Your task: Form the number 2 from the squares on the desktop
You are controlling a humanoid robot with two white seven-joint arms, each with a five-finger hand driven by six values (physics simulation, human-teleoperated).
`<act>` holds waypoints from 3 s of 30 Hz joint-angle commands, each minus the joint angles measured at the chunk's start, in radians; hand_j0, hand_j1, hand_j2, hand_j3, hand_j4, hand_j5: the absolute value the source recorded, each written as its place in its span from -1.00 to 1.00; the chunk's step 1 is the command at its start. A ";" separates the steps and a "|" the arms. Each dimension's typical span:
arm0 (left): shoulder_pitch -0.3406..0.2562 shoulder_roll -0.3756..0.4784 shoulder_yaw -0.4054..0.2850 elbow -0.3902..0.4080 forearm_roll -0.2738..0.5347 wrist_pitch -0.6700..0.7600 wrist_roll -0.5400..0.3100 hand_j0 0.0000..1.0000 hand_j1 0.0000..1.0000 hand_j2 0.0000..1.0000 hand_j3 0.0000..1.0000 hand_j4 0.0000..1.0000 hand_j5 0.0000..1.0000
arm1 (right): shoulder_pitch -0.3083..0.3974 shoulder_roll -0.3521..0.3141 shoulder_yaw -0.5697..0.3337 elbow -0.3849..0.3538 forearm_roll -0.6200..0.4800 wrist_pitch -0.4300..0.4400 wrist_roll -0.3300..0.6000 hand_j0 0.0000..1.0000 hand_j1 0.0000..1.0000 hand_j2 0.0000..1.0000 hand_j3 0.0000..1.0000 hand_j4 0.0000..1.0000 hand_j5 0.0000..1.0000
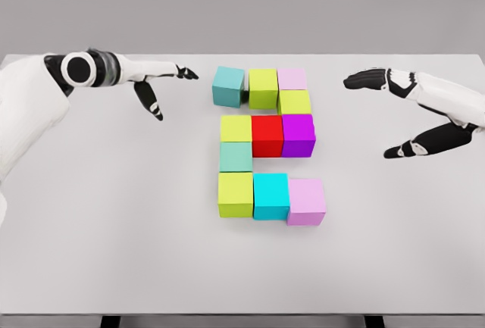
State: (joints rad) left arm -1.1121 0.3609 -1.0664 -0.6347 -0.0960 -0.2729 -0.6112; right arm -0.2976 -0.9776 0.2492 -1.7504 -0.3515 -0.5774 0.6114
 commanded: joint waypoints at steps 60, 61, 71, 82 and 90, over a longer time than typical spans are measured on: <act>-0.006 0.052 -0.067 -0.149 0.002 0.083 0.000 1.00 1.00 1.00 1.00 1.00 1.00 | 0.014 -0.023 -0.016 -0.003 -0.012 0.016 -0.001 1.00 1.00 1.00 1.00 1.00 1.00; -0.005 0.064 -0.072 -0.178 0.002 0.083 0.000 1.00 1.00 1.00 1.00 1.00 1.00 | 0.012 -0.021 -0.015 -0.003 -0.014 0.016 -0.001 1.00 1.00 1.00 1.00 1.00 1.00; 0.005 0.066 -0.087 -0.192 0.002 0.087 0.000 1.00 1.00 1.00 1.00 1.00 1.00 | 0.012 -0.012 -0.005 -0.003 -0.014 0.016 -0.001 1.00 1.00 1.00 1.00 1.00 1.00; 0.002 0.053 -0.087 -0.192 0.002 0.087 0.000 1.00 1.00 1.00 1.00 1.00 1.00 | 0.014 -0.012 -0.007 -0.003 -0.014 0.018 -0.001 1.00 1.00 1.00 1.00 1.00 1.00; 0.003 0.035 -0.087 -0.189 -0.002 0.095 0.000 1.00 1.00 1.00 1.00 1.00 1.00 | 0.012 -0.018 -0.008 -0.003 -0.014 0.018 -0.001 1.00 1.00 1.00 1.00 1.00 1.00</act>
State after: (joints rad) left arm -1.1091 0.4001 -1.1552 -0.8247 -0.0993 -0.1795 -0.6112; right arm -0.2853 -0.9923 0.2411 -1.7530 -0.3572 -0.5627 0.6113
